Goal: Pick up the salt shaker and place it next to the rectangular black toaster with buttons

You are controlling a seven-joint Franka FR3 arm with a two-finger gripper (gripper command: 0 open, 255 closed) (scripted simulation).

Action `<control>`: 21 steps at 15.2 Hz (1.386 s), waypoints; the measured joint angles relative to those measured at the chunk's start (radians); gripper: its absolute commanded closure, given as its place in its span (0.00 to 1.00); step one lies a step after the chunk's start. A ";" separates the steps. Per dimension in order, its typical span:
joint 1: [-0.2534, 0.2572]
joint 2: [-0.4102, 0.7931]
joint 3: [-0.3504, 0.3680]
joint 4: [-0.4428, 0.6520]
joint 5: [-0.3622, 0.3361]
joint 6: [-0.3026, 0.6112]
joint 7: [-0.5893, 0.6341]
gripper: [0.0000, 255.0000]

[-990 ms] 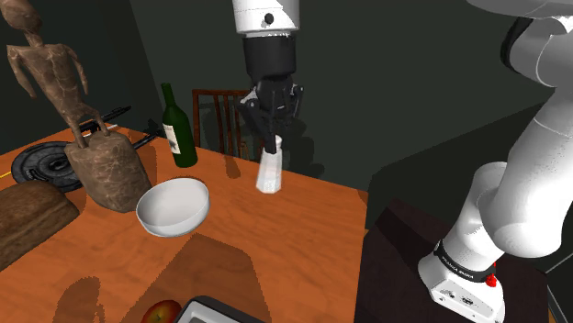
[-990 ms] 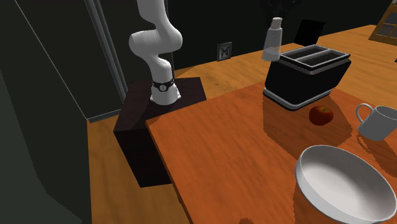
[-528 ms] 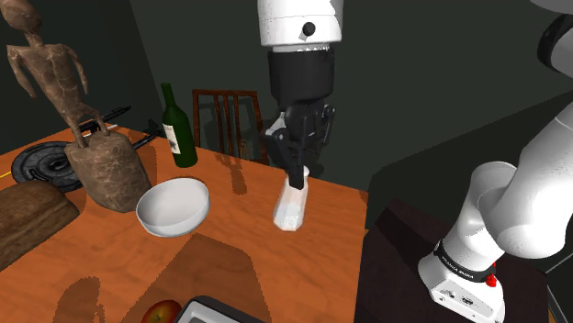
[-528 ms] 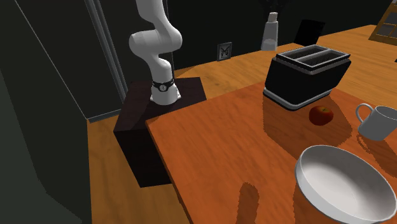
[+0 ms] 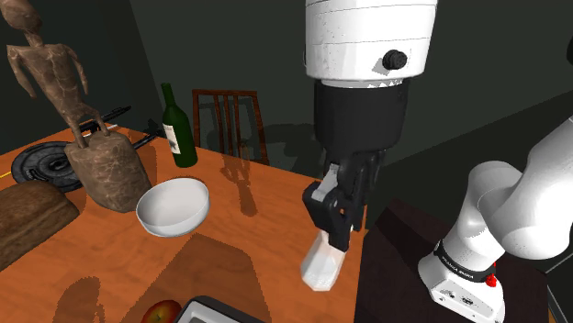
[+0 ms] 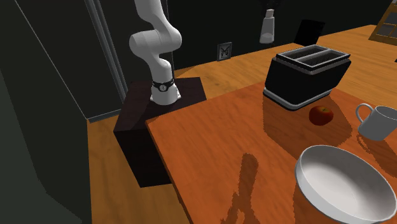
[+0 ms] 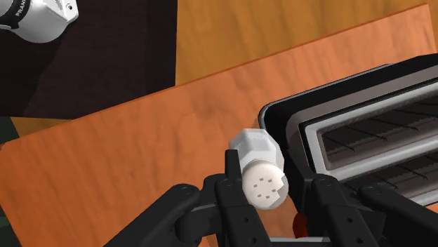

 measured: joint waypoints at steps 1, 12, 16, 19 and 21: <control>0.003 -0.001 0.005 -0.006 0.002 0.006 0.006 1.00; 0.010 -0.029 0.014 -0.172 0.019 0.144 -0.023 1.00; 0.014 -0.042 0.017 -0.234 0.028 0.193 -0.034 1.00; 0.016 -0.041 0.021 -0.275 0.031 0.234 -0.042 1.00; 0.017 -0.037 0.026 -0.299 0.032 0.262 -0.044 1.00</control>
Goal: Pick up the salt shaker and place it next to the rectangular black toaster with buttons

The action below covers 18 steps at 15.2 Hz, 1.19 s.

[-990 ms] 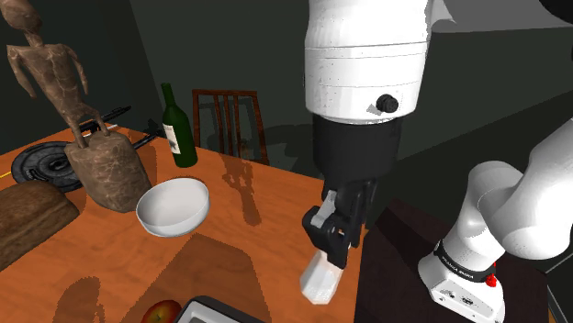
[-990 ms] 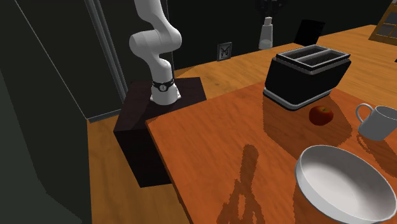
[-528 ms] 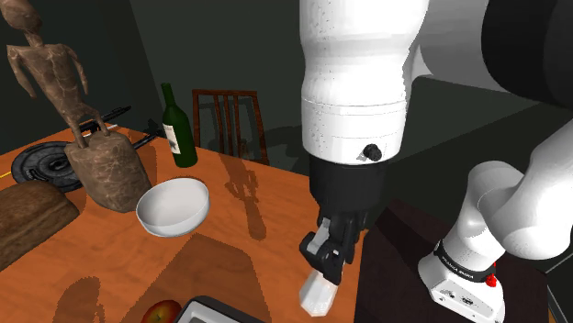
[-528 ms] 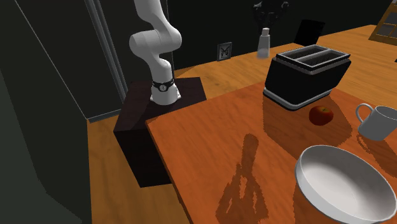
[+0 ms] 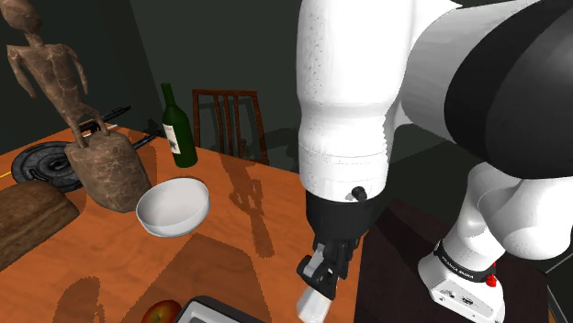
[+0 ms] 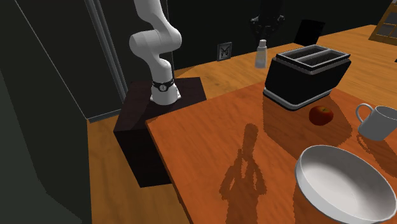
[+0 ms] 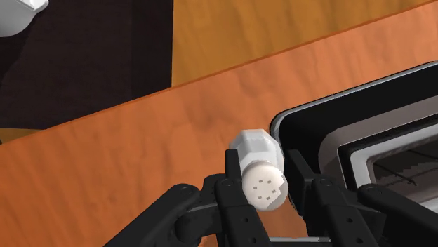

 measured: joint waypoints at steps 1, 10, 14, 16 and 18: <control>0.000 0.003 0.002 -0.010 0.000 0.013 -0.002 1.00; 0.004 0.022 0.020 -0.113 0.005 0.133 -0.016 1.00; 0.006 0.037 0.029 -0.154 0.005 0.188 -0.020 1.00; 0.007 0.044 0.034 -0.176 0.006 0.216 -0.022 1.00; 0.006 0.057 0.038 -0.192 0.003 0.244 -0.024 1.00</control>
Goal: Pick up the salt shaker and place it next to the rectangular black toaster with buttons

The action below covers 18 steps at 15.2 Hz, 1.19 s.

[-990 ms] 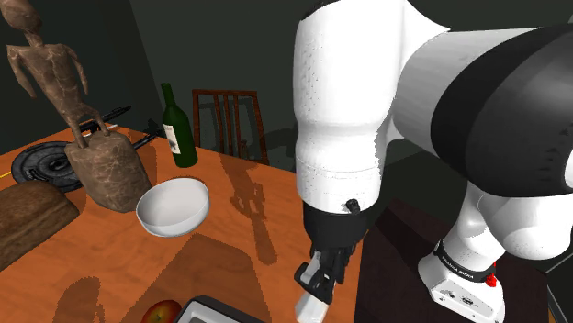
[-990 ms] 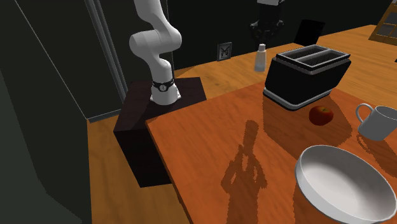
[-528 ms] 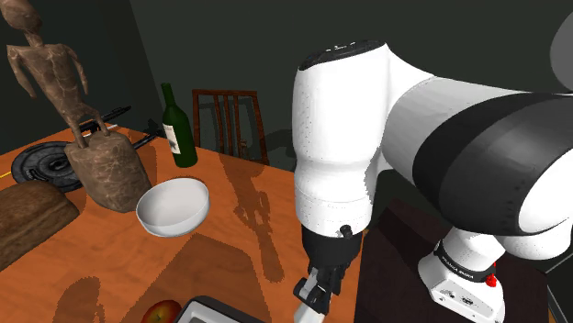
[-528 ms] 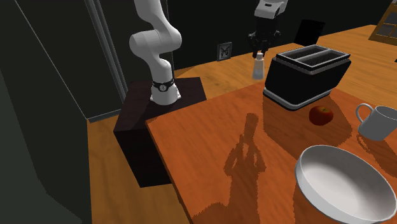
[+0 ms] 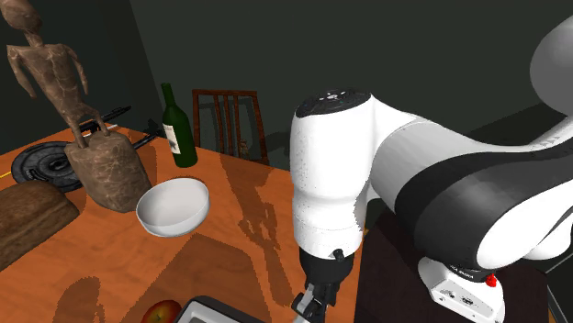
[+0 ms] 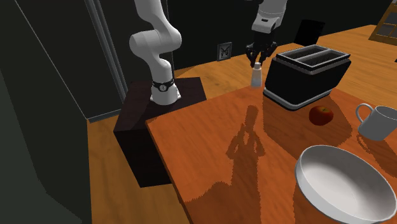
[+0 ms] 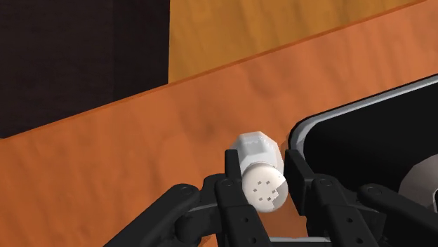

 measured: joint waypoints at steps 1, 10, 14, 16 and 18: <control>0.000 0.004 0.002 -0.009 0.000 0.013 -0.001 1.00; 0.002 0.065 0.026 -0.085 -0.011 0.145 0.001 1.00; 0.002 0.074 0.028 -0.090 -0.014 0.159 0.002 1.00; 0.002 0.075 0.028 -0.090 -0.015 0.160 0.002 1.00; 0.002 0.075 0.028 -0.090 -0.015 0.160 0.002 0.00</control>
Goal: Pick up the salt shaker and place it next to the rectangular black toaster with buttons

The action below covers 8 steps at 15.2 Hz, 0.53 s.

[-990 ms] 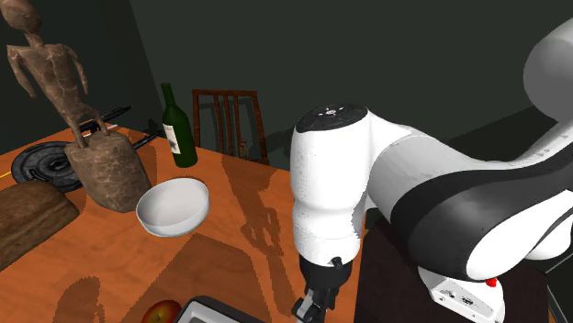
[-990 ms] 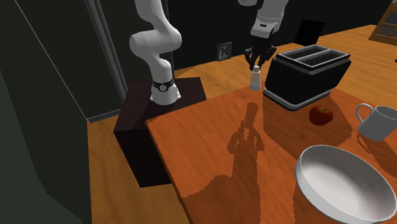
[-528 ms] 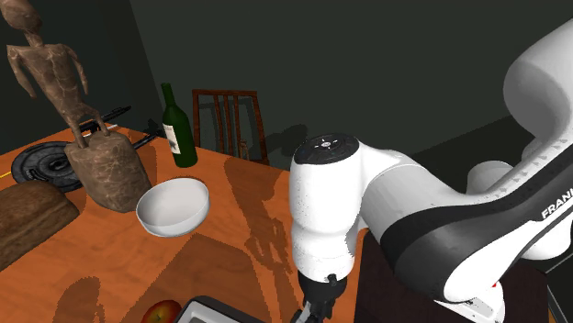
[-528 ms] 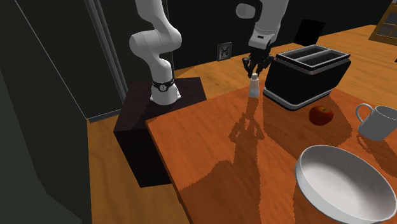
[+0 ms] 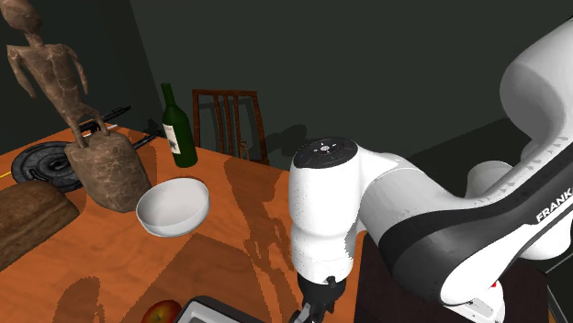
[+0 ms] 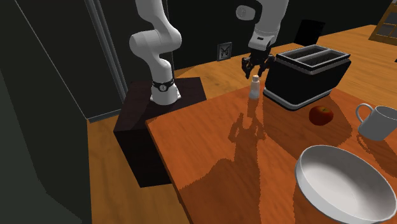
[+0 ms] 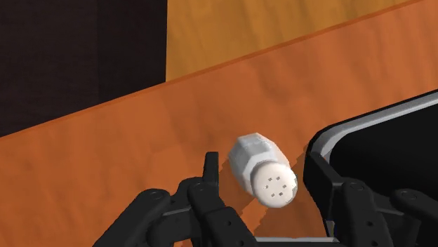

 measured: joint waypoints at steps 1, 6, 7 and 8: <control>0.000 0.000 0.000 0.000 0.000 0.000 0.000 0.00; -0.001 -0.006 -0.003 0.010 0.000 -0.016 -0.001 0.00; -0.002 -0.025 -0.010 0.023 0.006 -0.046 -0.006 0.00; -0.004 -0.035 -0.015 0.039 0.006 -0.072 -0.007 0.00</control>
